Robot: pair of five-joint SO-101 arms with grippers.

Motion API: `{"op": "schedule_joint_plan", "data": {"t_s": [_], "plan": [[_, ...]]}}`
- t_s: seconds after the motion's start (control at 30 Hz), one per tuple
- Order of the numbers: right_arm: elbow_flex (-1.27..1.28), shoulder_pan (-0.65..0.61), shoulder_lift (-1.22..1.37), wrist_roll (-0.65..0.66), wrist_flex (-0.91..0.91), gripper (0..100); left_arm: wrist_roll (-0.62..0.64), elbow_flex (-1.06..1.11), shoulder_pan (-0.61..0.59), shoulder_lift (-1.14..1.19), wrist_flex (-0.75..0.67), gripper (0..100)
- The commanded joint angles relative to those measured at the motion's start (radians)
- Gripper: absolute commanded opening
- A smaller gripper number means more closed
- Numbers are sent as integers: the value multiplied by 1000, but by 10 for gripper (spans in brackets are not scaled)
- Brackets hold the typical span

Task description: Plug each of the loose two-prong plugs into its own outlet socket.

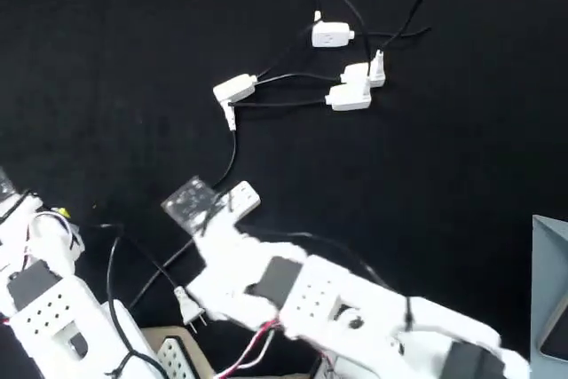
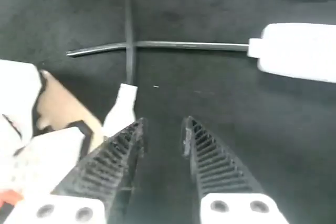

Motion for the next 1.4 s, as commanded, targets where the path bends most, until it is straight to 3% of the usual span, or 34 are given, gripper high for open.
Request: {"op": "schedule_joint_plan", "data": {"t_s": [0.0, 0.47, 1.37], "plan": [[-48, -77, 122, -68, -137, 119, 14, -8, -24, -8, -21, 156], [-48, -167, 361, -150, -301, 119, 14, 8, -24, -15, -23, 156], [-65, -249, 450, -150, -236, 115, 14, 15, -24, -12, -48, 156]]}}
